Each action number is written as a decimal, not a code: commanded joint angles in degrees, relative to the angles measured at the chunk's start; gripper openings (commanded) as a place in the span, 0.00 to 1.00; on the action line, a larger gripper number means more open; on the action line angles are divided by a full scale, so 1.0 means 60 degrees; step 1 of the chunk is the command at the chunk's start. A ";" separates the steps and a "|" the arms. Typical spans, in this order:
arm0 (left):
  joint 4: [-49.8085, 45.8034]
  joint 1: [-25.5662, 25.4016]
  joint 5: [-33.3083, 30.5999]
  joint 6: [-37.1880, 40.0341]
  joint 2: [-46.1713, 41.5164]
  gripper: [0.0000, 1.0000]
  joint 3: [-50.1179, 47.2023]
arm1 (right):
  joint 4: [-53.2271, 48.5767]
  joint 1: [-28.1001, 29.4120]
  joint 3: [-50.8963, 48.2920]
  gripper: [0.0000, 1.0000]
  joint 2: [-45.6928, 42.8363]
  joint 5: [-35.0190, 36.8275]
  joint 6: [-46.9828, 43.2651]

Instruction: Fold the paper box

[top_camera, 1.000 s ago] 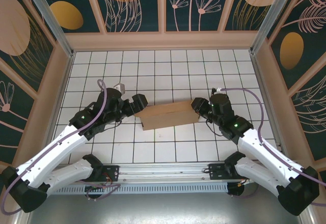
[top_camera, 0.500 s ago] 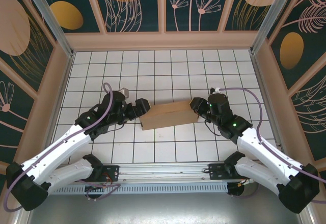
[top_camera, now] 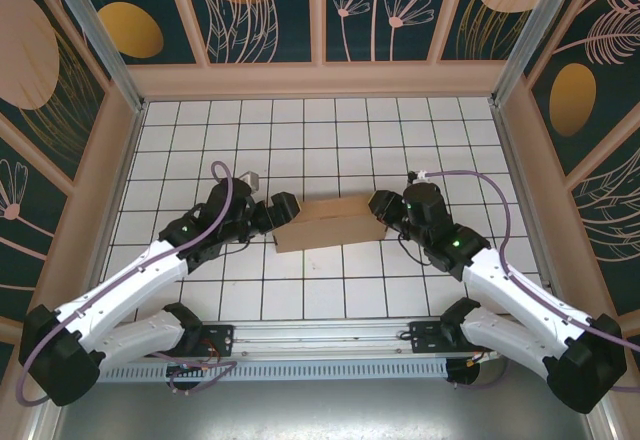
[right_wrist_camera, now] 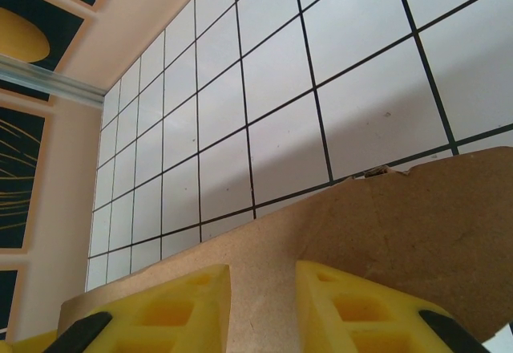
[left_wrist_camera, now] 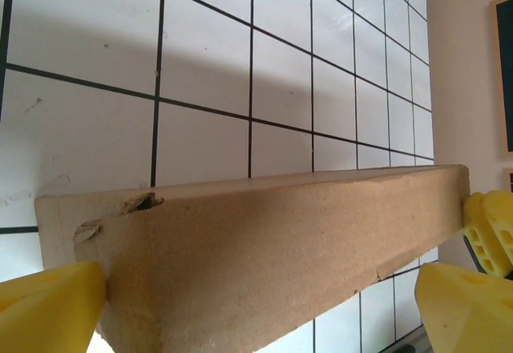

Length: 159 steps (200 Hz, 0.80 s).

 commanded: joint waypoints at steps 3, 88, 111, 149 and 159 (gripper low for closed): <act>0.0514 0.0018 0.0012 0.0415 0.0292 0.99 -0.0319 | -0.1033 0.0292 -0.0245 0.29 0.0326 -0.0343 0.0223; -0.0002 0.0076 -0.0576 0.1200 0.0389 0.99 0.0070 | -0.1582 0.0278 0.0686 0.35 0.0225 -0.0209 -0.0843; -0.0639 0.0076 -0.1080 0.1786 0.0321 0.99 0.0706 | -0.1409 0.0274 0.0982 0.40 0.0238 -0.0423 -0.1315; -0.1706 0.0070 -0.2439 0.3279 0.0165 0.98 0.2032 | -0.1761 0.0080 0.2431 0.55 0.0382 -0.0974 -0.2938; -0.1784 0.0063 -0.2646 0.3936 0.0046 0.98 0.2482 | -0.1851 -0.0029 0.2863 0.57 0.0382 -0.1187 -0.3560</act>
